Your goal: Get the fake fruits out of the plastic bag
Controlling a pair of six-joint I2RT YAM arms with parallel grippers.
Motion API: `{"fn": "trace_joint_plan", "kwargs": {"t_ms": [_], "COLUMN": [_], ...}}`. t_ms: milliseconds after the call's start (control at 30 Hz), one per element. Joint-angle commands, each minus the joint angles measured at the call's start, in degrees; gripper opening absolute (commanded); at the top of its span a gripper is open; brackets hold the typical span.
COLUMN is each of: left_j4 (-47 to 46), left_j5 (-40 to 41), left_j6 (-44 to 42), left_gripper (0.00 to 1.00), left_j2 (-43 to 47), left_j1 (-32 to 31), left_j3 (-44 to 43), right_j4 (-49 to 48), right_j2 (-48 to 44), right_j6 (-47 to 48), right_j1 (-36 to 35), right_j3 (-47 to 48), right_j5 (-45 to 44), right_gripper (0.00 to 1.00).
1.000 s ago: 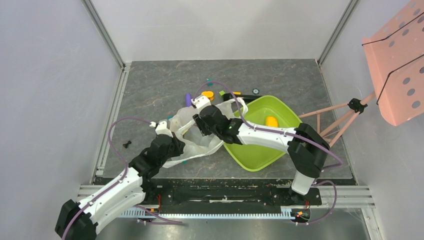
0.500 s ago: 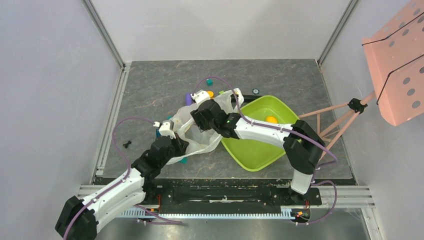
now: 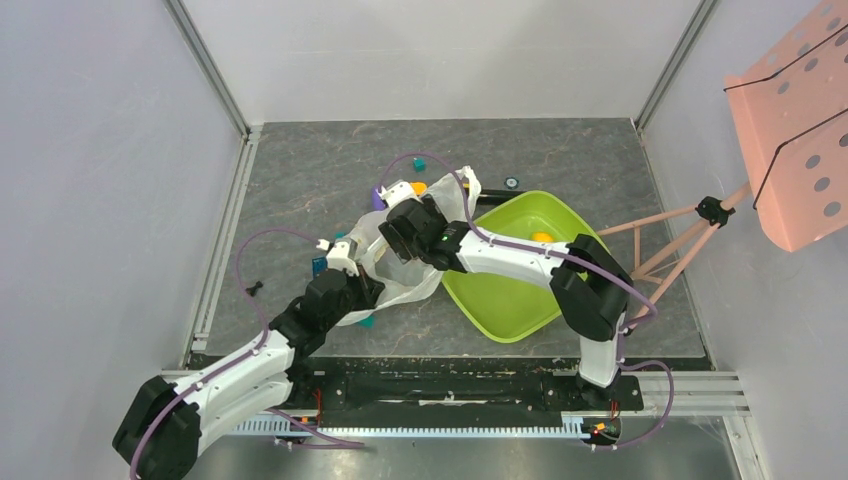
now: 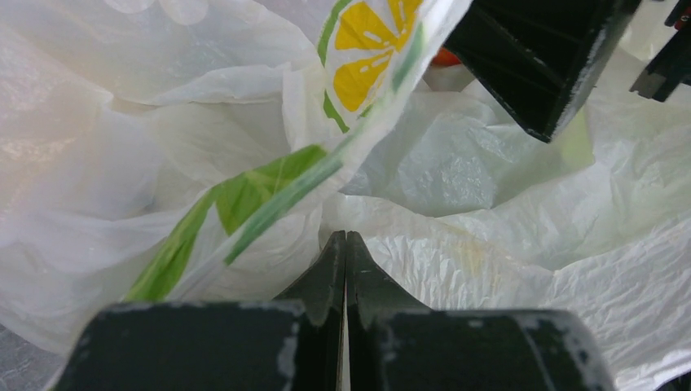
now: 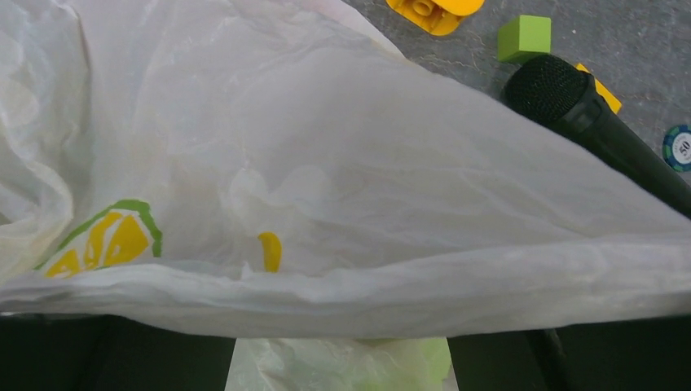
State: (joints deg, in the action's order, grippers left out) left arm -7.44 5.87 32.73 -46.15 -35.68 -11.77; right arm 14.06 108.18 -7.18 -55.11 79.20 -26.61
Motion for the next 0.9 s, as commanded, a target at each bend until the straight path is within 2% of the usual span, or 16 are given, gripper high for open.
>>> {"fn": "trace_joint_plan", "kwargs": {"t_ms": [0, 300, 467, 533, 767, 867], "left_j4": [-3.19, -4.4, -4.73, -4.86, -5.04, -5.01], "left_j5": [-1.1, -1.68, -2.0, -1.97, -2.0, -1.91], "left_j6": [-3.22, -3.73, -3.9, -4.0, -4.08, -4.16], "left_gripper": [0.02, 0.02, 0.02, 0.02, 0.02, 0.02], "left_j2": [0.25, 0.49, -0.86, -1.21, -1.9, -2.14], "left_j1": [0.44, 0.44, 0.44, 0.44, 0.42, 0.43], "left_j3": [-0.23, 0.52, 0.17, 0.0, -0.18, -0.18], "right_j4": [2.38, 2.41, 0.8, -0.58, -4.3, -5.03], "right_j2": [0.98, 2.24, 3.57, 3.66, 1.79, -0.86], "right_j6": [0.33, 1.97, 1.9, 1.92, 2.8, 2.79], "right_j1": [0.18, 1.0, 3.0, 3.62, 4.05, 4.05], "right_j3": [1.5, 1.38, 0.93, 0.25, -1.65, -2.97], "right_j5": [-3.88, -6.54, -3.49, -1.8, 1.23, 2.35], "right_gripper": [0.82, 0.83, 0.81, 0.77, 0.49, 0.43]}}
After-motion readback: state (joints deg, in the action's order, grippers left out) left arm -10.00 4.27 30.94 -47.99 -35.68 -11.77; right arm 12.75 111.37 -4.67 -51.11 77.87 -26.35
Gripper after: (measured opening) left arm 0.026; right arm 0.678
